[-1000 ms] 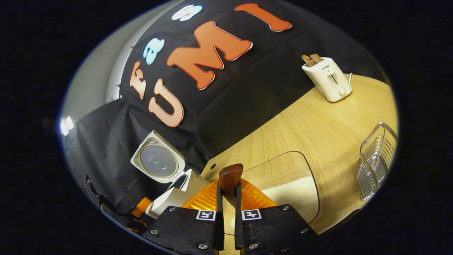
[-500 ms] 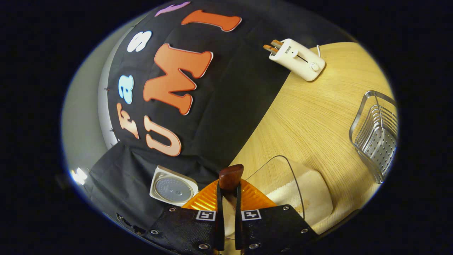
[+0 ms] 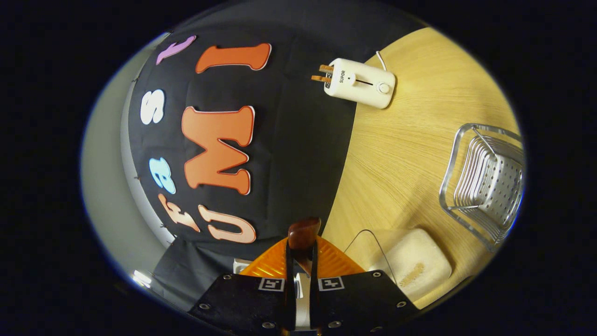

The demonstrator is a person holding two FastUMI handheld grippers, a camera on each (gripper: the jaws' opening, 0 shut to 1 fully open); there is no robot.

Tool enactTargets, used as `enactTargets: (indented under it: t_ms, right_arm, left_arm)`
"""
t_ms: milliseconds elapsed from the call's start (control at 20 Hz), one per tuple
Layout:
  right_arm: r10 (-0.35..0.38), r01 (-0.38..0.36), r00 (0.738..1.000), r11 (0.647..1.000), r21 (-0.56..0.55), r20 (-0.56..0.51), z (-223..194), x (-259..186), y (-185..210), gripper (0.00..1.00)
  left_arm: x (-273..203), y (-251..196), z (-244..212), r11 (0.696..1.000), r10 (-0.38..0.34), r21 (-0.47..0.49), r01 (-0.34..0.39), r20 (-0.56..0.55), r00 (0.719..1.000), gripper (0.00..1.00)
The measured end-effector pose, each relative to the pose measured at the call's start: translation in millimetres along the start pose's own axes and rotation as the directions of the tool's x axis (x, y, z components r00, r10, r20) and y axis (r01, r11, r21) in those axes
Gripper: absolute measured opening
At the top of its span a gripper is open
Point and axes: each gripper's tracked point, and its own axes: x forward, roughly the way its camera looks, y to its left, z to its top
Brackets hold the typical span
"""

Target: Close the left gripper, press the button to open the rice cooker; take a wooden spoon from the chopstick holder with the right hand, scoop a spoonful of rice and pour it into the rice cooker, then put the wooden spoon back into the chopstick holder.

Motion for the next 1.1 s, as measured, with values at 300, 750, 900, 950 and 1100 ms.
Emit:
enactTargets:
  t_ms: [300,750,900,950,1100]
  right_arm:
    - [0.083,-0.08,0.996,0.988,0.13,-0.024,-8.9,12.3,41.1,0.12]
    - [0.186,-0.172,0.976,0.978,0.118,-0.114,-67.2,45.2,108.0,0.12]
    - [0.219,-0.205,0.964,0.973,0.105,-0.149,-92.0,58.2,129.8,0.12]
    - [0.221,-0.207,0.962,0.973,0.099,-0.163,-101.3,62.8,135.2,0.12]
    - [0.206,-0.198,0.964,0.978,0.064,-0.166,-122.8,82.4,132.8,0.12]
  left_arm:
    - [-3.0,3.4,3.7,1.0,0.001,-0.021,-0.001,0.009,1.0,0.92]
    - [-15.7,20.5,7.3,1.0,0.02,-0.014,-0.019,0.025,0.999,0.89]
    - [-18.8,29.7,3.4,0.999,0.032,-0.016,-0.032,0.024,0.999,0.89]
    - [-19.4,33.4,1.9,0.999,0.039,-0.013,-0.039,0.025,0.999,0.89]
    - [-22.8,42.0,-4.5,0.999,0.048,-0.017,-0.048,0.026,0.998,0.89]
